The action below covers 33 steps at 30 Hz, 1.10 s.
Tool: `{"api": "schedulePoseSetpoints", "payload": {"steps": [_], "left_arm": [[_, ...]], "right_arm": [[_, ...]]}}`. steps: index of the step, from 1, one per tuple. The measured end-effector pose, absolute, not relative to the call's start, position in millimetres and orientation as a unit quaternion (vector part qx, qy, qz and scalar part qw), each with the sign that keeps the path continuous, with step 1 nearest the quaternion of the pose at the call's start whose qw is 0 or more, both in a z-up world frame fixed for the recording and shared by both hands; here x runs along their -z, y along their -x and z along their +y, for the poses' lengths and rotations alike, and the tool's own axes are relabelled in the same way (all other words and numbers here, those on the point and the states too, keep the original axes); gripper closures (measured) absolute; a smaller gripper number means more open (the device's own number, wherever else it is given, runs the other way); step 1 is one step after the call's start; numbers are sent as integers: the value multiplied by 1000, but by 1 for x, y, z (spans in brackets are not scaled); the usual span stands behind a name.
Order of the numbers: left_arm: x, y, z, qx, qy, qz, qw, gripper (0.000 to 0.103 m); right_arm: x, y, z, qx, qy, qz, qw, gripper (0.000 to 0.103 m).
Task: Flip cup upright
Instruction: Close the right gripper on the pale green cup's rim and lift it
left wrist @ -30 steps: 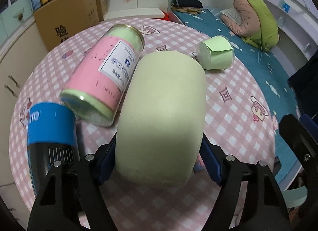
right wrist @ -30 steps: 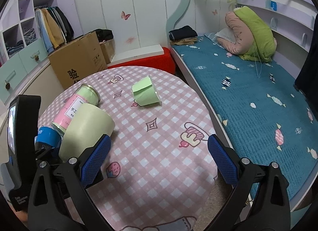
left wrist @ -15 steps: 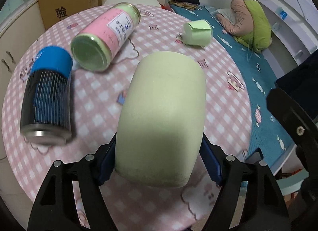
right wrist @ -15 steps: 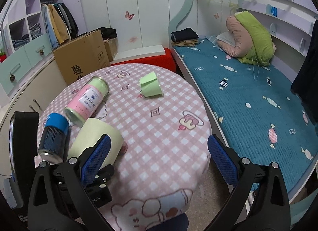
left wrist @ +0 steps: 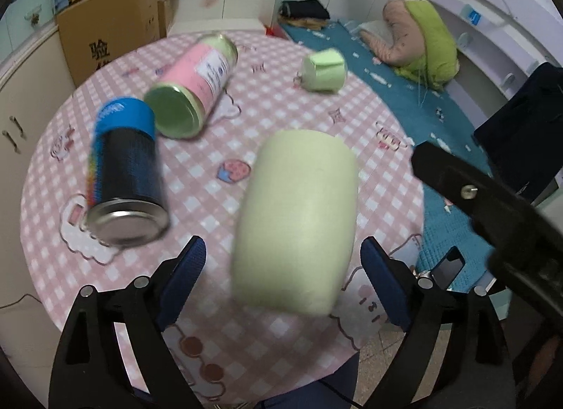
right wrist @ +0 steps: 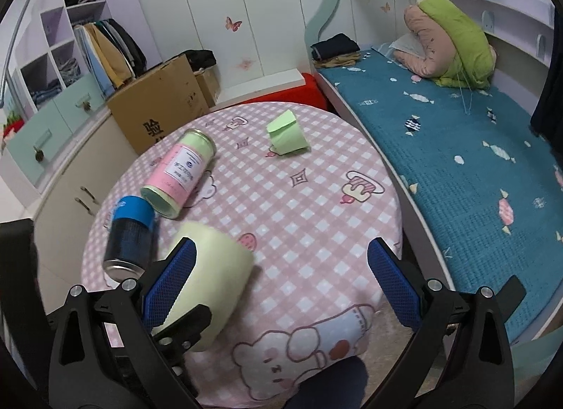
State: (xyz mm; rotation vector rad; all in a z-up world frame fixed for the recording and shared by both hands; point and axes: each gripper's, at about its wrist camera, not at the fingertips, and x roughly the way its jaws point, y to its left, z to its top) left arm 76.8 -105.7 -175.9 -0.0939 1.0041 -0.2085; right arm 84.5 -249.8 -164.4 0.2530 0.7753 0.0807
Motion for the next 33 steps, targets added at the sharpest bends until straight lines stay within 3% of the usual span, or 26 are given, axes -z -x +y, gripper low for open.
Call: {"api": "schedulePoseSetpoints", "payload": {"steps": [13, 33], "left_arm": [[147, -70, -40, 46, 25, 427, 903, 17], [157, -92, 4, 35, 43, 429, 901, 17]], "right_arm": [[188, -105, -215, -72, -160, 421, 890, 5], [228, -139, -187, -88, -195, 480, 850, 6]]}}
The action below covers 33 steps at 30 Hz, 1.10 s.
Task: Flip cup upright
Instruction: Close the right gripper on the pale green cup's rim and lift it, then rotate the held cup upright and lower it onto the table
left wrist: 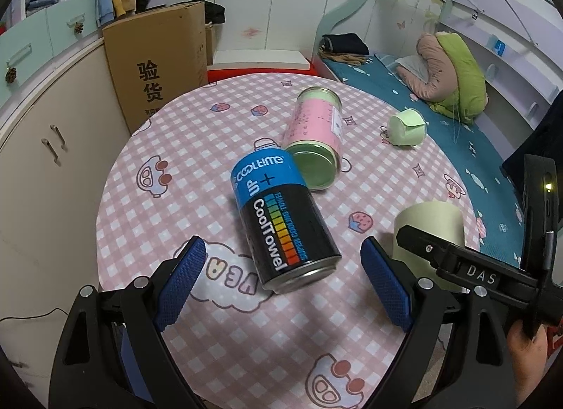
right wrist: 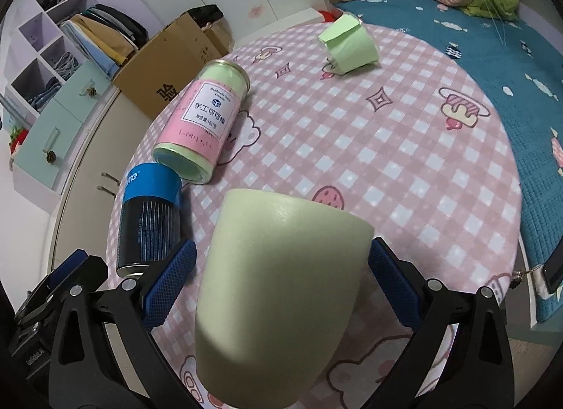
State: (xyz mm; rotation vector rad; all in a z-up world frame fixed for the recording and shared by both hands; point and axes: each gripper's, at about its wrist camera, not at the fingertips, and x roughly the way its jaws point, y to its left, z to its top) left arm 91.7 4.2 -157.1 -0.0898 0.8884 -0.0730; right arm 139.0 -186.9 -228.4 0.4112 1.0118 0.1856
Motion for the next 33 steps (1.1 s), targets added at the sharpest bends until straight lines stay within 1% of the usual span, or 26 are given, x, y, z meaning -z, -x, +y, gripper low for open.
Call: {"api": "schedulePoseSetpoints", "payload": {"steps": [7, 9, 10, 27, 33], "left_arm": [[159, -98, 6, 35, 45, 430, 901, 17], [159, -99, 5, 36, 44, 430, 901, 17], [160, -100, 5, 36, 44, 430, 901, 17], [161, -108, -1, 39, 42, 431, 900, 17], [157, -112, 0, 36, 45, 427, 903, 17]], "right_arm": [[230, -145, -184, -91, -186, 484, 850, 6], [229, -146, -185, -88, -183, 482, 852, 17], [229, -146, -185, -91, -184, 482, 852, 20], [230, -152, -183, -100, -168, 485, 852, 20], [217, -158, -181, -99, -147, 470, 865, 20]]}}
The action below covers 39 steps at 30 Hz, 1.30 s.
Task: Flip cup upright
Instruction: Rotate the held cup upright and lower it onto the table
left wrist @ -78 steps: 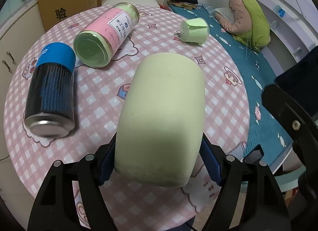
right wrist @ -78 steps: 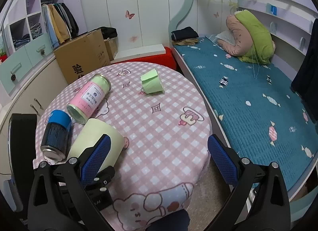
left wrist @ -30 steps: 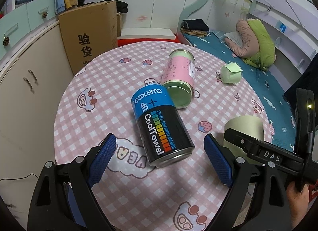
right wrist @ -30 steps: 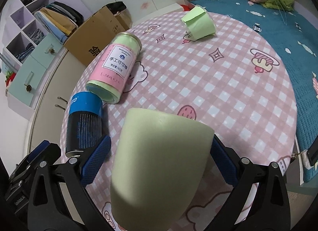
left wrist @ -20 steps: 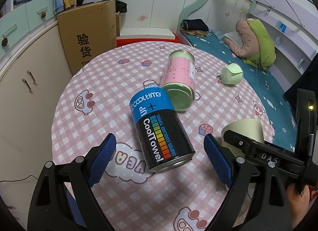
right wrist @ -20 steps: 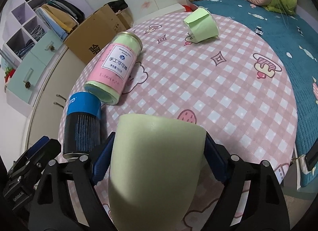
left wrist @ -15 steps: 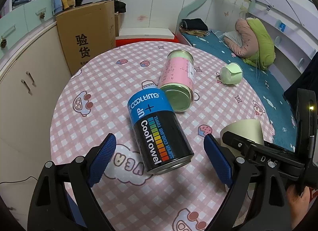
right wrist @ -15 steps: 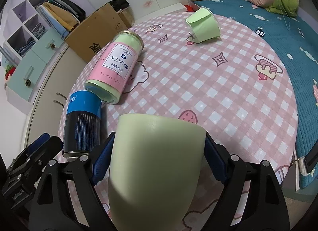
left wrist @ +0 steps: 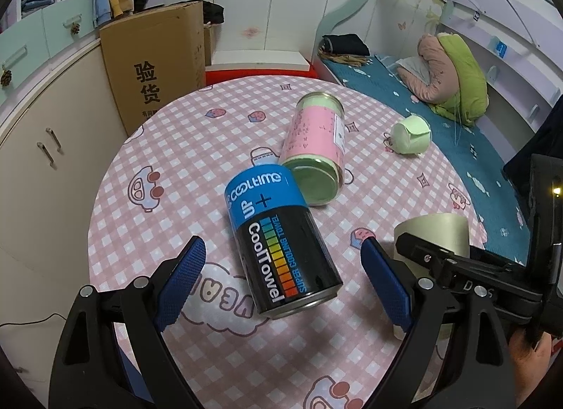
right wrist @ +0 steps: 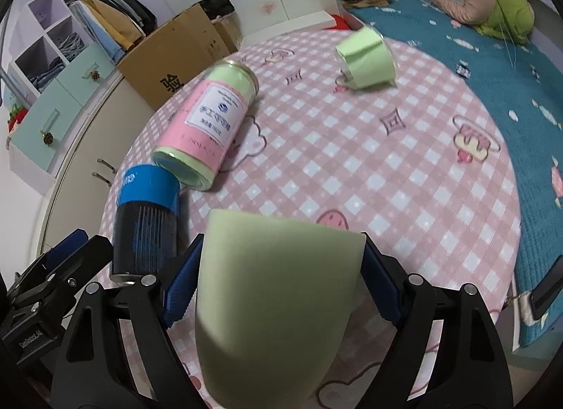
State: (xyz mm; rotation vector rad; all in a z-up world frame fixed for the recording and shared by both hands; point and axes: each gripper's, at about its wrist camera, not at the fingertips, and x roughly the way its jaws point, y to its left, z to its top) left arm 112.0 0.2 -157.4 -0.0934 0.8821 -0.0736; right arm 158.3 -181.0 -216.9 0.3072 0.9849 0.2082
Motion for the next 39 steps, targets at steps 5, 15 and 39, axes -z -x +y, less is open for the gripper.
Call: {"api": "schedulePoseSetpoints", "payload": {"steps": [5, 15, 39], "left_arm": [[154, -116, 2, 34, 50, 423, 904, 17], [147, -121, 4, 26, 59, 414, 908, 17], [145, -101, 17, 11, 58, 412, 909, 17]], "right_arm": [[200, -165, -179, -92, -119, 447, 882, 20], [173, -169, -169, -72, -60, 398, 913, 22], [165, -135, -136, -82, -11, 391, 917, 21]]}}
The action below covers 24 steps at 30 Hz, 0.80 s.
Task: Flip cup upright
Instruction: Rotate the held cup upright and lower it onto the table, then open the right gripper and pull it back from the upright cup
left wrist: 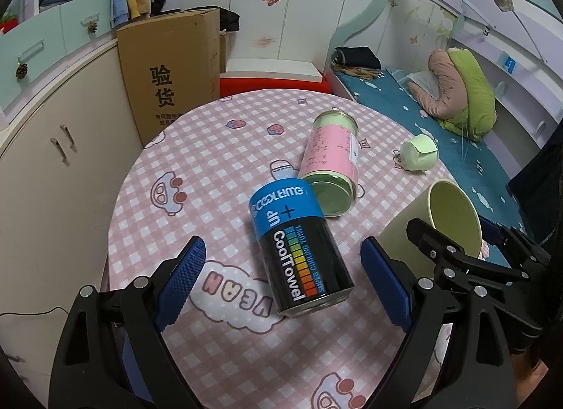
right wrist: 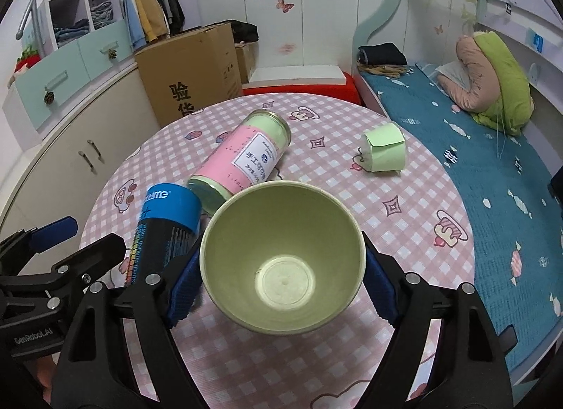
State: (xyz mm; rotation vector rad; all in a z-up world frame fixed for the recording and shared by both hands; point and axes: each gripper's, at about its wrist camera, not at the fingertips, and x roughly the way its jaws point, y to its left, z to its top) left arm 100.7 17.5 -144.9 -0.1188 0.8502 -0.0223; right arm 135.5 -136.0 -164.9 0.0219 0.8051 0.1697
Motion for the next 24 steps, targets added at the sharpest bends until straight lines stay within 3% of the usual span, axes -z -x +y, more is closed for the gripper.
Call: {"api": "schedulePoseSetpoints", "payload": {"steps": [24], "left_arm": [[124, -74, 32, 5, 64, 391, 918, 17]], "right_arm": [[136, -100, -127, -80, -1, 363, 928, 14]]}}
